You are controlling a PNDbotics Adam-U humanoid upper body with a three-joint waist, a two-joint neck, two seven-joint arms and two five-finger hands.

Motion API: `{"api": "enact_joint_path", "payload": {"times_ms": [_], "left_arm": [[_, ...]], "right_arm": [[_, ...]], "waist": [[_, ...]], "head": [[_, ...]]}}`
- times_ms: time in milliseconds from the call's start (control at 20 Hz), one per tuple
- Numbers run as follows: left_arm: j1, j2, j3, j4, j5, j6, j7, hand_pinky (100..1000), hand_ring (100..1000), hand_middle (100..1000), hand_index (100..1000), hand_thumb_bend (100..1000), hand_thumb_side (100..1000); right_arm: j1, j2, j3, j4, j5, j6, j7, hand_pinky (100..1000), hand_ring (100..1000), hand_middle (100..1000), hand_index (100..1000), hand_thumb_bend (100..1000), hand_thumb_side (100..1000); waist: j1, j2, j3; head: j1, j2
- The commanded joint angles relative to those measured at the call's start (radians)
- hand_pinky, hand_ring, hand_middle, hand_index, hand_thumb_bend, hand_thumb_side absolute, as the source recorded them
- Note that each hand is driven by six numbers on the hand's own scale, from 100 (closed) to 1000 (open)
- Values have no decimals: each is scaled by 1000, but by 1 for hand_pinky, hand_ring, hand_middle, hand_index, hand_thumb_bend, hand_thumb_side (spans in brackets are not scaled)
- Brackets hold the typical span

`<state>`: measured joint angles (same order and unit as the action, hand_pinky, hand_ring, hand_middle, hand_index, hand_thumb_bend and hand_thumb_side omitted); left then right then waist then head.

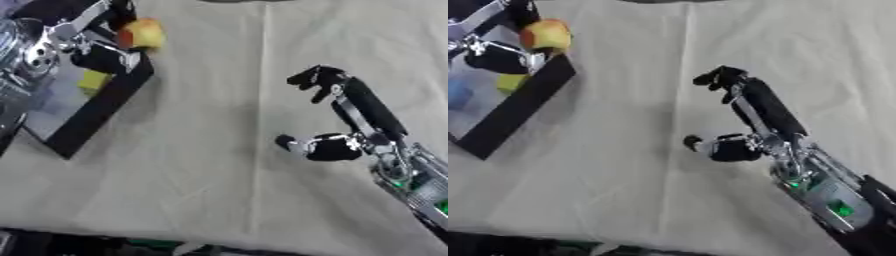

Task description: Pick up the objects with one hand, pass them to the other hand, and then place them into the box on the other side of the table.

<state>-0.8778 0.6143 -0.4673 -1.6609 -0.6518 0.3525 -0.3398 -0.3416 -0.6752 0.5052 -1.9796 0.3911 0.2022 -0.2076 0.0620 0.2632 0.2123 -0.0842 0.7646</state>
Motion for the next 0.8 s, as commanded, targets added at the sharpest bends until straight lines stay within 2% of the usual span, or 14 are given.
{"api": "enact_joint_path", "payload": {"times_ms": [50, 300, 800], "left_arm": [[-5, 50, 29, 5, 2, 2, 16, 671, 538, 411, 432, 198, 100], [16, 70, 53, 37, -4, 8, 46, 672, 537, 409, 430, 197, 100], [60, 122, 88, 67, -3, 20, 88, 669, 538, 410, 429, 221, 100]], "right_arm": [[-5, -25, -13, -20, 1, -7, -1, 575, 726, 706, 778, 643, 111], [-4, -22, -13, -20, 2, -8, -3, 573, 726, 705, 777, 640, 113], [-2, -19, -13, -20, 6, -14, -8, 573, 726, 704, 776, 643, 113]], "waist": [[-1, -27, -1], [-3, -24, -1], [-9, -19, -2]], "head": [[9, 4], [22, -1], [83, -22]]}}
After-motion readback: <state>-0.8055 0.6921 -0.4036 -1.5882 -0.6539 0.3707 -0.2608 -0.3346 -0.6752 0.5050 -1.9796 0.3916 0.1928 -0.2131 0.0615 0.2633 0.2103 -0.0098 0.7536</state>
